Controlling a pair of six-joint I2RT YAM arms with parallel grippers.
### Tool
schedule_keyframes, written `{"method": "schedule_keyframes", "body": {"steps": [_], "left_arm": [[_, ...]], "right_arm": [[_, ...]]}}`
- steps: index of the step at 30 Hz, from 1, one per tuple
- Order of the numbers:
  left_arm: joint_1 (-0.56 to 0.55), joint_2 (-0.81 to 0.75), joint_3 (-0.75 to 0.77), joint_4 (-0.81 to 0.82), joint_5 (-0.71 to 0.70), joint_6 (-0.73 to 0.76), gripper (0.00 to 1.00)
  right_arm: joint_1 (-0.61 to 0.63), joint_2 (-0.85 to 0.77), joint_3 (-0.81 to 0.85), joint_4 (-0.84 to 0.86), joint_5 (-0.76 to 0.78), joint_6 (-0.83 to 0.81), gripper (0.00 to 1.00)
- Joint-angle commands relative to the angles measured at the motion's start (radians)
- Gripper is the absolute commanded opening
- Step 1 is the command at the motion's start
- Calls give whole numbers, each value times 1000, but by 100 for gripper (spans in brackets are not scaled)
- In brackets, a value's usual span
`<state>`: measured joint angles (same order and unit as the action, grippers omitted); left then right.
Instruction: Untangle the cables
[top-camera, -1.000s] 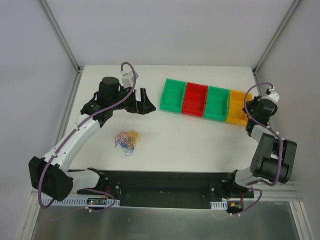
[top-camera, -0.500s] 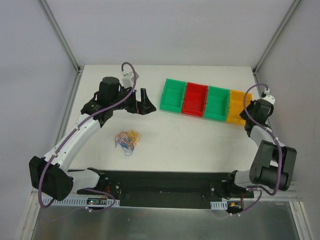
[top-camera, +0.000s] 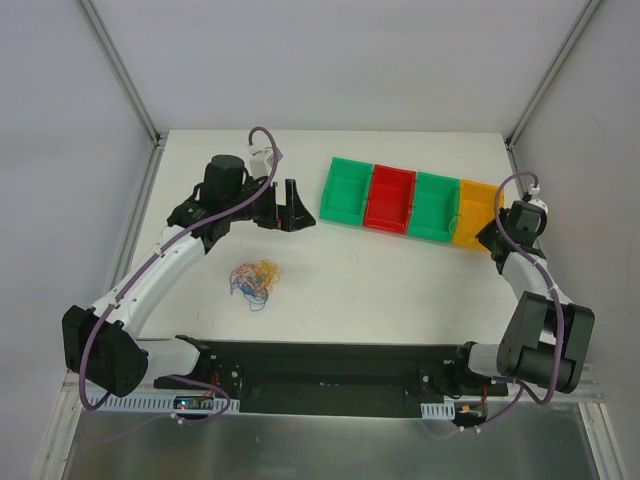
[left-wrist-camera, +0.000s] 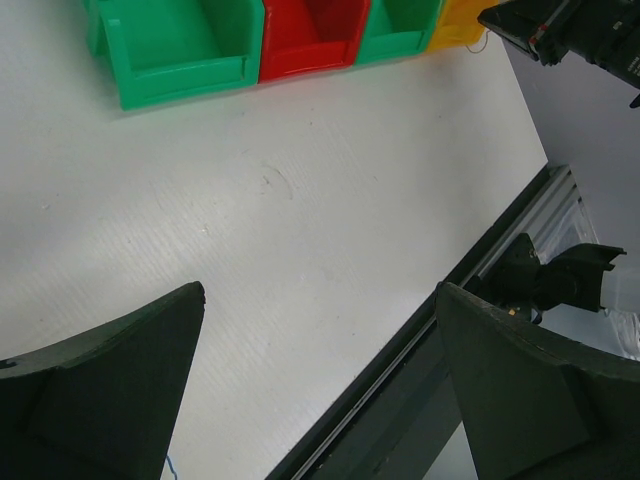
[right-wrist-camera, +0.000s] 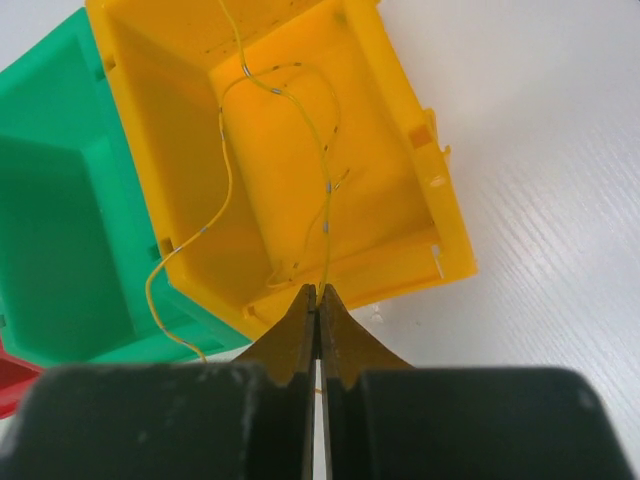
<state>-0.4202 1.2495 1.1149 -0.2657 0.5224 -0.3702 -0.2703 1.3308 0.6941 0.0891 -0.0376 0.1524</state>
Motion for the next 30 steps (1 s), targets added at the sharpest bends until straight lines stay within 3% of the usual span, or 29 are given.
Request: {"method": "schedule_keyframes", "body": {"steps": [1, 11, 16, 30], "left_arm": [[-9, -10, -1, 40, 21, -3, 98], [-25, -21, 3, 42, 41, -12, 98], [-32, -21, 3, 42, 36, -6, 98], [-32, 13, 10, 26, 8, 20, 98]], "right_arm": [[-3, -62, -21, -31, -24, 33, 0], [11, -130, -74, -57, -27, 134, 0], [13, -147, -25, -115, 1, 148, 0], [-17, 249, 375, -331, 30, 53, 0]]}}
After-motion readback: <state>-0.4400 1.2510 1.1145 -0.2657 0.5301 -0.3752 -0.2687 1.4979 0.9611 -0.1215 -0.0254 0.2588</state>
